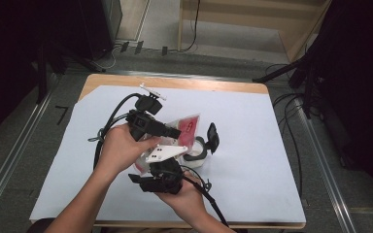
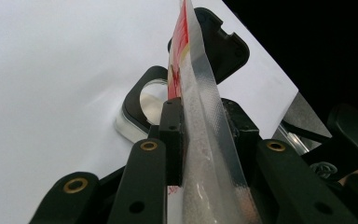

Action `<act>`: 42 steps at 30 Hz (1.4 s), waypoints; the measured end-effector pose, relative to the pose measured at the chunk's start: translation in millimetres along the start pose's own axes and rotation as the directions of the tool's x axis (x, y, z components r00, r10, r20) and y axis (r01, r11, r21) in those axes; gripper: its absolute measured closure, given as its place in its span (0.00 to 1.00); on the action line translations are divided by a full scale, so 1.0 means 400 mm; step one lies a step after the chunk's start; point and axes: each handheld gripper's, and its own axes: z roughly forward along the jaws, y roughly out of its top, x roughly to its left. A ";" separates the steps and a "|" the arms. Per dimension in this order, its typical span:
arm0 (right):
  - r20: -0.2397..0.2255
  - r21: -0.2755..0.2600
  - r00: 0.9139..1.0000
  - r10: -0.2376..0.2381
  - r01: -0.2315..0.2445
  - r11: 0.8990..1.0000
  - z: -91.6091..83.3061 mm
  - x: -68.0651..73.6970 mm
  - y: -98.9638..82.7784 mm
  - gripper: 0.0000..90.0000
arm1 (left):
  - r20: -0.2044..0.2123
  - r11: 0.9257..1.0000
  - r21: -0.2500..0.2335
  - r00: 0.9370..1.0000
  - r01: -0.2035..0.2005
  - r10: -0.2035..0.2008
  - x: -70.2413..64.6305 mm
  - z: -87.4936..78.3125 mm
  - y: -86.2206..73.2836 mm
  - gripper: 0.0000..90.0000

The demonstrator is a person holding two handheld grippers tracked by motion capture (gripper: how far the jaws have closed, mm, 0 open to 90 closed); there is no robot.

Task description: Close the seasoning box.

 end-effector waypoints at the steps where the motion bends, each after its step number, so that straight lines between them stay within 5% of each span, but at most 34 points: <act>1: -0.001 0.001 1.000 -0.001 0.001 1.000 -0.001 0.000 0.001 0.63 | 0.001 1.000 0.003 1.000 0.000 0.000 0.001 -0.001 0.000 0.82; 17: -0.002 -0.014 1.000 0.014 -0.014 1.000 -0.010 -0.007 0.005 0.63 | -0.003 0.998 0.058 1.000 0.002 -0.002 -0.002 0.009 0.027 0.82; 35: 0.016 0.006 1.000 -0.005 0.005 1.000 -0.001 -0.006 -0.003 0.63 | -0.021 0.999 0.022 0.999 -0.036 0.037 0.002 0.009 0.008 0.87; 42: 0.018 0.012 1.000 -0.002 0.002 1.000 -0.001 -0.006 -0.002 0.63 | -0.012 1.000 0.017 1.000 -0.020 0.021 0.007 0.010 0.007 0.90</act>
